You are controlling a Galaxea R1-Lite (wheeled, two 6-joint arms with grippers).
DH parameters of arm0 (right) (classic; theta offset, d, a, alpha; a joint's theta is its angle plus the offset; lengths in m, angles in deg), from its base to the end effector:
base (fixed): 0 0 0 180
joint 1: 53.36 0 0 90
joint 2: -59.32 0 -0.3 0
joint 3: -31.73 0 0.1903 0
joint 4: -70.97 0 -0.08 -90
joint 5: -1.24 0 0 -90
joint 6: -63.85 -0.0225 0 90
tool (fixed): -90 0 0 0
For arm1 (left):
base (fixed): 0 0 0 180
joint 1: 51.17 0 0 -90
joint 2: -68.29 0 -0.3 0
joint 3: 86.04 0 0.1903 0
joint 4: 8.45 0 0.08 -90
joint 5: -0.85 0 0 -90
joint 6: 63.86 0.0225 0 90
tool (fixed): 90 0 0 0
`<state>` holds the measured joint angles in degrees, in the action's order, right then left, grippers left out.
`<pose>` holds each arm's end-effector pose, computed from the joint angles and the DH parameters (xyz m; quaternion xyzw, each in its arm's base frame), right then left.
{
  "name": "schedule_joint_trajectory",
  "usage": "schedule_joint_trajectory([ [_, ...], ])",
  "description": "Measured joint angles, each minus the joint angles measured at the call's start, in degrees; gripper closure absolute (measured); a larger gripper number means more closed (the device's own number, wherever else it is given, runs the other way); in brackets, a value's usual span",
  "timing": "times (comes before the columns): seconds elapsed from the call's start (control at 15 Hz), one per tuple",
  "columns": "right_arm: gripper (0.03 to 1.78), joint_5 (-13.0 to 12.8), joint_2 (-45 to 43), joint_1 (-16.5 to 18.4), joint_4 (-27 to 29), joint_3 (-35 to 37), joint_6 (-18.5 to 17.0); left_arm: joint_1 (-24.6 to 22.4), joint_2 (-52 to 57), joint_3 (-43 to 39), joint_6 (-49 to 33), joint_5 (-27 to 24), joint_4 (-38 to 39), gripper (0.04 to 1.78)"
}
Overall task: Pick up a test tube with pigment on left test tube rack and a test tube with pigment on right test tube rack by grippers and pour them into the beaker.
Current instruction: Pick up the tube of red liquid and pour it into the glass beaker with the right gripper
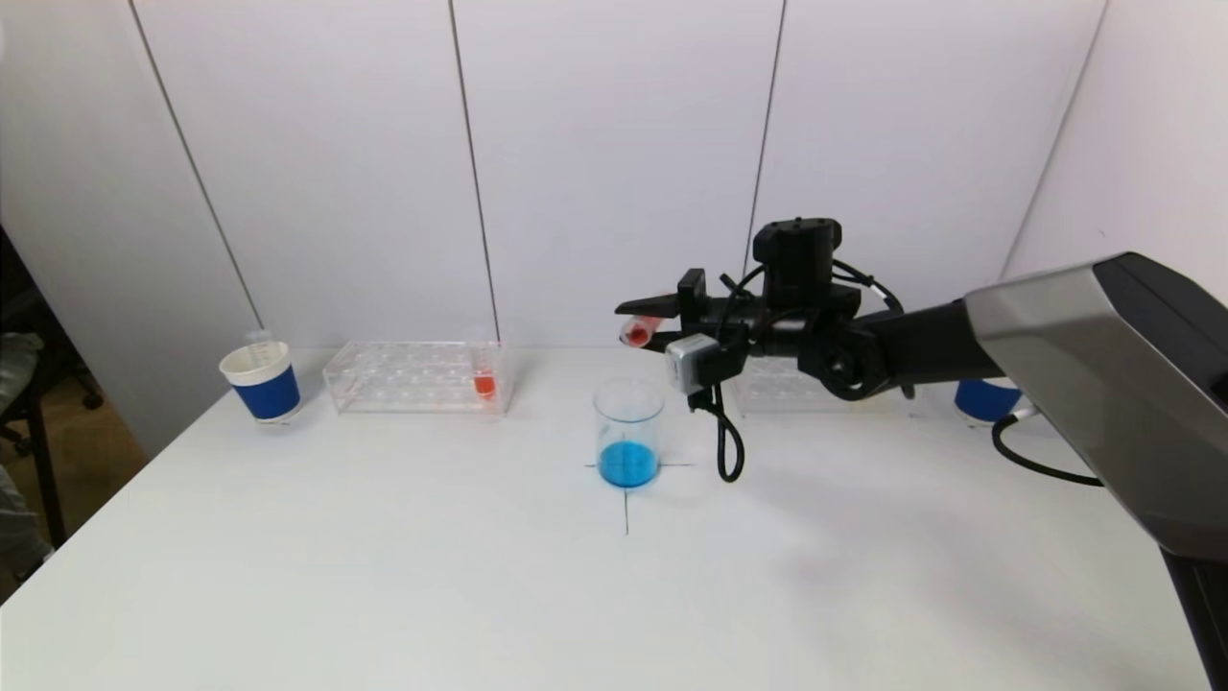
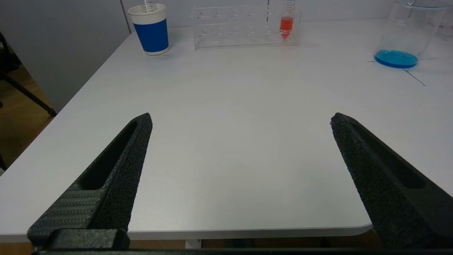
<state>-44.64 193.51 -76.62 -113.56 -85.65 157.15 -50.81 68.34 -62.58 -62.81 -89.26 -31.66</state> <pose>0.4396 0.2060 0.1396 -0.5883 -0.3288 0.4551 0.5820 -0.0230 0.0001 0.0762 0.0092 -0.0027 -0.0041 0.9999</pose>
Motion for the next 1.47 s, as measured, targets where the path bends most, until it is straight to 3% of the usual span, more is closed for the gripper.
schedule_joint_trajectory([
  [0.47,1.28,-0.16,1.13,0.99,-3.17,0.68,3.79,-0.02,0.00,-0.02,-0.01,0.01,0.00,0.06],
  [1.47,1.28,-1.97,1.05,1.13,-2.89,-0.74,13.39,-0.02,0.00,0.00,-0.04,0.01,0.00,0.06],
])
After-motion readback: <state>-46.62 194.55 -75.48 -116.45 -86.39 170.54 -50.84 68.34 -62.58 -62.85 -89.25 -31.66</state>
